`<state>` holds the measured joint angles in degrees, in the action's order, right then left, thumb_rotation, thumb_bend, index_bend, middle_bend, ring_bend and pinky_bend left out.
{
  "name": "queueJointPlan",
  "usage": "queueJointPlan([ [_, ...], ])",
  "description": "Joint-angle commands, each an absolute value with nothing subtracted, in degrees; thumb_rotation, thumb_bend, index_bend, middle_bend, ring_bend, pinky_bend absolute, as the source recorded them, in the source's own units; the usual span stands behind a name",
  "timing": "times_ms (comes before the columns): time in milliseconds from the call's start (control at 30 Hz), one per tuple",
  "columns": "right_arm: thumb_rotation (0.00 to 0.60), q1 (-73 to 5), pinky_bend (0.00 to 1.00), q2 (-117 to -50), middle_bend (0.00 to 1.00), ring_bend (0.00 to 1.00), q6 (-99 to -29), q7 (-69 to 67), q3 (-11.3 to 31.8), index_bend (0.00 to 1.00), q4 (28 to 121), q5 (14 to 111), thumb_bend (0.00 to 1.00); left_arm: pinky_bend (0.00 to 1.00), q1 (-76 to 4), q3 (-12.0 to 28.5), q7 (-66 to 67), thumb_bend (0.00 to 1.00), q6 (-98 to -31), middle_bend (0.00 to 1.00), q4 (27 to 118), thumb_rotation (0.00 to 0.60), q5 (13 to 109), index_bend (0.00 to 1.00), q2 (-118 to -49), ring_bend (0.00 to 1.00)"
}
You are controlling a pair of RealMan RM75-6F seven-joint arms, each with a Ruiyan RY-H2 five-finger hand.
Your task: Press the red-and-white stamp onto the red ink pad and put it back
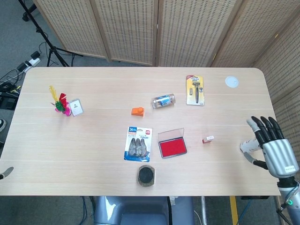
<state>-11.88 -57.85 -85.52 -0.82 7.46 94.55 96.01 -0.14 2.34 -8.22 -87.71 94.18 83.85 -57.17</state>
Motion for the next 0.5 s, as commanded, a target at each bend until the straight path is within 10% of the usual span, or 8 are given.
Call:
queueJointPlan([
  [33,0.600,-17.98,0.62,-56.86,0.60,0.61,-77.79,2.01,9.16,0.00,96.40,96.69,0.00,0.00,-0.68,2.75,-7.61,0.05,-86.60,0.00,94.26,0.600,82.74,0.00,-57.29,0.00],
  [167,0.600,-23.49,0.97,-57.85,0.79,0.86,-68.31,3.42,9.66,0.00,95.50,94.22,0.00,0.00,-1.23,3.04,-7.05,0.05,-85.39,0.00,94.34,0.600,81.79,0.00,-57.37,0.00],
  [500,0.600,-31.07,1.00,-63.30,0.89,0.97,-54.31,8.69,8.91,0.10,89.74,87.22,0.00,0.00,-2.07,3.24,-6.64,0.05,-83.27,0.00,94.31,0.600,80.44,0.00,-57.40,0.00],
])
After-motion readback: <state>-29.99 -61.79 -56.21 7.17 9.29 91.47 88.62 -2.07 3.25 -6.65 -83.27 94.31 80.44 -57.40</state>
